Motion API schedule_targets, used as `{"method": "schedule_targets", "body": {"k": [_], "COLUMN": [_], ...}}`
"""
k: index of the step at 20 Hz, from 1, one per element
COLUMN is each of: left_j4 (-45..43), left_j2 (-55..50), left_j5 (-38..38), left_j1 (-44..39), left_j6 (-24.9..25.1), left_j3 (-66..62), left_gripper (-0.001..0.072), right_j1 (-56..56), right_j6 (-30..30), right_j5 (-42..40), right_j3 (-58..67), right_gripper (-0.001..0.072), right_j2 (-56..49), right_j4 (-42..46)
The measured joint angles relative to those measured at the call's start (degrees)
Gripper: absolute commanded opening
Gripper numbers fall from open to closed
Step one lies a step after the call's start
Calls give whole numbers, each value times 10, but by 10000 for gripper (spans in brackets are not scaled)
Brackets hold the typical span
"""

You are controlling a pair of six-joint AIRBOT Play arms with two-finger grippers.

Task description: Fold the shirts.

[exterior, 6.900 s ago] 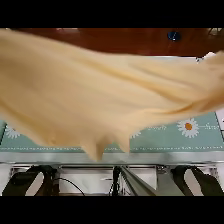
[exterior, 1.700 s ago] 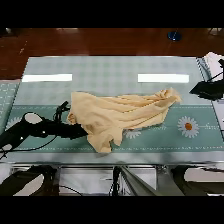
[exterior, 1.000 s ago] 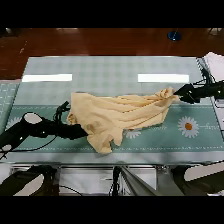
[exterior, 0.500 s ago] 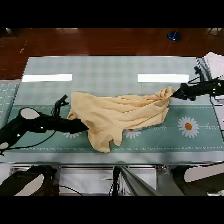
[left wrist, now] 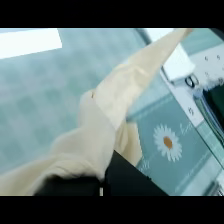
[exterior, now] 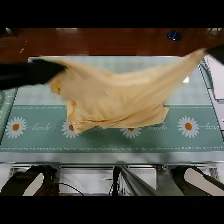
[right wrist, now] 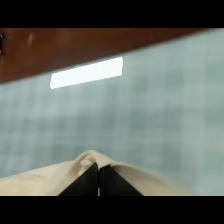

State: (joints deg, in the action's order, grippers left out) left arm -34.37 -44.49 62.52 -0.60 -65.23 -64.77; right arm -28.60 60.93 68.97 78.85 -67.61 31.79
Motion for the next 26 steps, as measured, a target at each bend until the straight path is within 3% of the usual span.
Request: {"method": "schedule_targets", "body": {"k": [3, 7, 13, 15, 18, 22, 26], "left_j4": [-4, -35, -89, -106, -149, -211, -242], "left_j2": [38, 80, 141, 161, 188, 199, 191], "left_j5": [-1, -2, -1, 11, 73, 210, 310], "left_j1": [51, 113, 144, 146, 148, 149, 149], "left_j6": [0, 1, -2, -23, -87, -170, -208], "left_j3": [-103, -214, -309, -325, -338, -342, -301], "left_gripper": [27, 27, 26, 27, 26, 26, 26], "right_j1": [-1, -2, -2, -2, -2, 5, 45], "right_j6": [16, 69, 176, 202, 225, 234, 235], "right_j5": [-31, -57, -6, 24, 106, 263, 335], "right_j3": [70, 192, 356, 379, 393, 400, 363], "right_gripper": [22, 22, 23, 23, 22, 22, 22], "right_j2": [65, 124, 191, 215, 236, 228, 191], "right_j4": [-62, -76, 78, 138, 208, 294, 355]}}
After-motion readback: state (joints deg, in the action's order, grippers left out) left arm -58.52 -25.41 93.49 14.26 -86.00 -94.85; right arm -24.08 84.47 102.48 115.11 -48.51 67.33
